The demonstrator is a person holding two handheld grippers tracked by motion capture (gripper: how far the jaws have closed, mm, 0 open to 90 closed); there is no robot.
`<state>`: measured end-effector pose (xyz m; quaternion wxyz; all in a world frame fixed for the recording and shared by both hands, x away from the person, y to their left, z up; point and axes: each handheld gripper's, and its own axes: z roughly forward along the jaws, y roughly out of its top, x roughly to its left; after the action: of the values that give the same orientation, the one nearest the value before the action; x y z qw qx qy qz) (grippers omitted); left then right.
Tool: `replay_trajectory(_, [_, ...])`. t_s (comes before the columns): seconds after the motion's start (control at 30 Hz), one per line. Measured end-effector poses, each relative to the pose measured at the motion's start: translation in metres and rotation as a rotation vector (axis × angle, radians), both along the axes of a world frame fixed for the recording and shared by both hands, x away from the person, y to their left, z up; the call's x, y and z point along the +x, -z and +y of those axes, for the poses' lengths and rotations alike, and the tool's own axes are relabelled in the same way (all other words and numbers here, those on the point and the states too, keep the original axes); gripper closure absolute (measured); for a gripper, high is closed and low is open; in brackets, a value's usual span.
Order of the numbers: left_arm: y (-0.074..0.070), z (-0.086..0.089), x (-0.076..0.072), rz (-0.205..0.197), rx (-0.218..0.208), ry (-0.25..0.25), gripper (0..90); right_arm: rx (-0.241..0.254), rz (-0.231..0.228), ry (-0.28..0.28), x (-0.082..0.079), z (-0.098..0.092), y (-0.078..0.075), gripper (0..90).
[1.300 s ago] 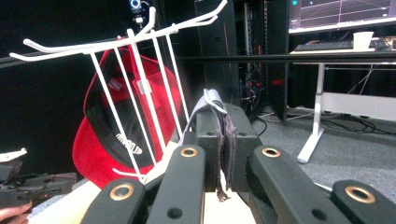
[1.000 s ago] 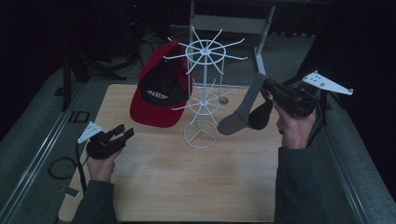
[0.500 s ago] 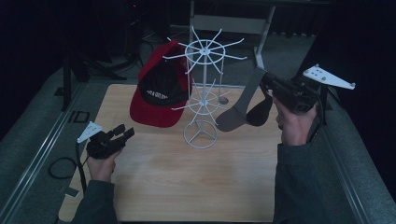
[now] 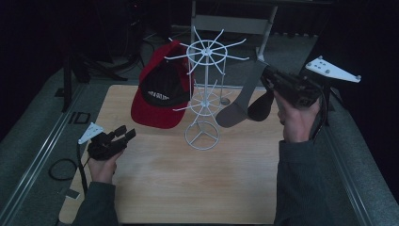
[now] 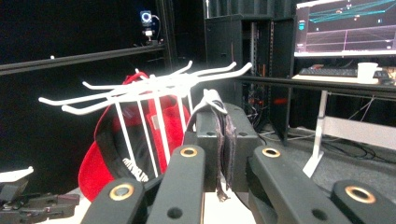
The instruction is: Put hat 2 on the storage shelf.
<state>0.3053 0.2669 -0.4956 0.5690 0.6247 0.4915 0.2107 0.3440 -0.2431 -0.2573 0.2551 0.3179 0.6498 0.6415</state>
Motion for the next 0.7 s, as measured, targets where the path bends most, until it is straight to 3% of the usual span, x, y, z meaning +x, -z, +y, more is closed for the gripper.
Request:
replay_trajectory(0.3, [-0.001,-0.002,0.001,-0.004,-0.005,0.009,50.1,-0.019,-0.015,-0.006,0.005,0.010,-0.016,86.4])
replay_trajectory(0.7, [-0.002,-0.005,0.002,-0.009,-0.001,0.019,50.1,-0.038,-0.014,-0.019,0.015,0.020,-0.021,86.3])
